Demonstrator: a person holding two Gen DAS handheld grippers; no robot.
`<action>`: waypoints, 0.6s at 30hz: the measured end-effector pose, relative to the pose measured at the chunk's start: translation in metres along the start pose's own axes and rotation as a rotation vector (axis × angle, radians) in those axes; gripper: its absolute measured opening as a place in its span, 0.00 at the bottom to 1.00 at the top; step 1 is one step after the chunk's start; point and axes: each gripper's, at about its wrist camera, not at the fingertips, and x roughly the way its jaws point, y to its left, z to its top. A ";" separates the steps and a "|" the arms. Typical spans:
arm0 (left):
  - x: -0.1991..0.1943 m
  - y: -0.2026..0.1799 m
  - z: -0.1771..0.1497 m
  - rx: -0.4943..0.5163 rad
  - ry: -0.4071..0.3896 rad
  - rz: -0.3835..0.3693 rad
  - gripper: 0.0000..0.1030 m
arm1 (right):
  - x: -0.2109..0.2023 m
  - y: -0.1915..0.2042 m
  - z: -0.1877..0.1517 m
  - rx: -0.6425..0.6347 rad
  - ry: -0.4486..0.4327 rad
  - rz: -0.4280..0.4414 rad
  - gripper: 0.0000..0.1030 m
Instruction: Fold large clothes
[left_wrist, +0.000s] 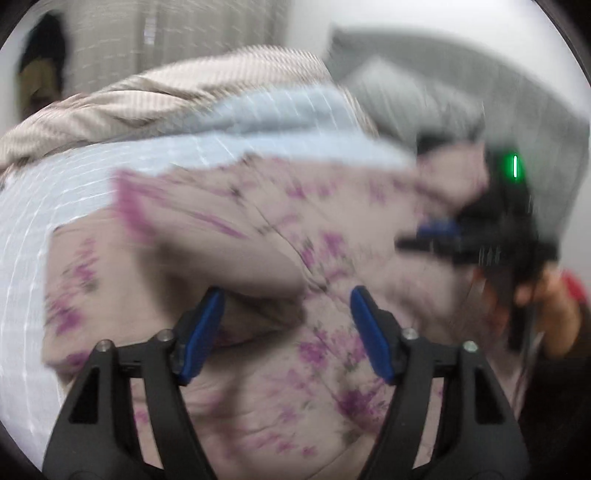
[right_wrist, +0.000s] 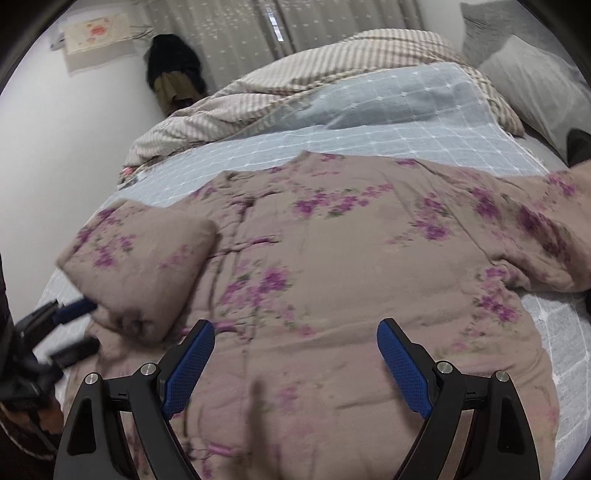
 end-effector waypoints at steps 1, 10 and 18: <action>-0.007 0.011 0.001 -0.037 -0.039 0.011 0.73 | -0.001 0.009 -0.001 -0.024 0.000 0.017 0.88; -0.016 0.123 -0.017 -0.385 -0.100 0.287 0.73 | 0.032 0.137 0.004 -0.380 0.038 0.061 0.88; -0.006 0.146 -0.026 -0.469 -0.049 0.335 0.73 | 0.085 0.192 0.014 -0.566 0.007 -0.069 0.87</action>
